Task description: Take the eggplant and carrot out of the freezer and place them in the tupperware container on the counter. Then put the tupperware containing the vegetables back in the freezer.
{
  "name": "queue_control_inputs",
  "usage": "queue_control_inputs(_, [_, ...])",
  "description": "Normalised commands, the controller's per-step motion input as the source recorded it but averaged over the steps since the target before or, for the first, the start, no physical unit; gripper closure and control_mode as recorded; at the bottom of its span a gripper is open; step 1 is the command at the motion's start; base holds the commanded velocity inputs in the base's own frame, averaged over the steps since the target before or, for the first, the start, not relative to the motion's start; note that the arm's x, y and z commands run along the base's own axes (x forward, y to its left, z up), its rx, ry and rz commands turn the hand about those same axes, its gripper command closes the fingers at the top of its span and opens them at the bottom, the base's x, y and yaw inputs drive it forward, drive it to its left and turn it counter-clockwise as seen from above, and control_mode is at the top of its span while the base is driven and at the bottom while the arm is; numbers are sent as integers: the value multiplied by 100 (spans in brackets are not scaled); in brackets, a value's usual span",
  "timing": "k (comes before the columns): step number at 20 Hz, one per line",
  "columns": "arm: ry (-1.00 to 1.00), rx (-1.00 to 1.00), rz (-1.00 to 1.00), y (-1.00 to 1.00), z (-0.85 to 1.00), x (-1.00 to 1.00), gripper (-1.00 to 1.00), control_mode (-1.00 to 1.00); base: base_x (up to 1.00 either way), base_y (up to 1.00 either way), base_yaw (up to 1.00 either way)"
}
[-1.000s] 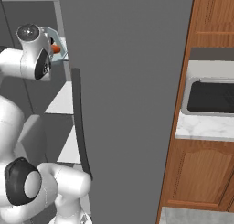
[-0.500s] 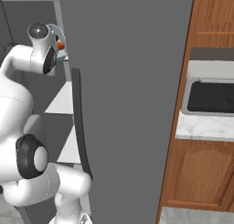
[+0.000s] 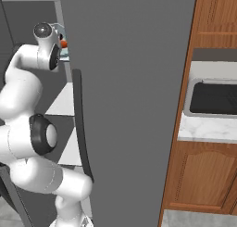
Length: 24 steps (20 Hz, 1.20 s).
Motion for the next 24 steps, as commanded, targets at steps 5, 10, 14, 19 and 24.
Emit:
queue_control_inputs(5, [0,0,-4,12,-8,56,100,-100,0,0,0])
queue_control_inputs(10, [0,0,-3,5,-8,54,100,-100,0,0,0])
queue_control_inputs(14, [0,0,-3,11,-7,44,100,-100,0,0,0])
queue_control_inputs(19, [0,0,-3,4,-7,42,100,-100,0,0,0])
queue_control_inputs(24, [0,0,-3,0,-11,40,100,-100,0,0,0])
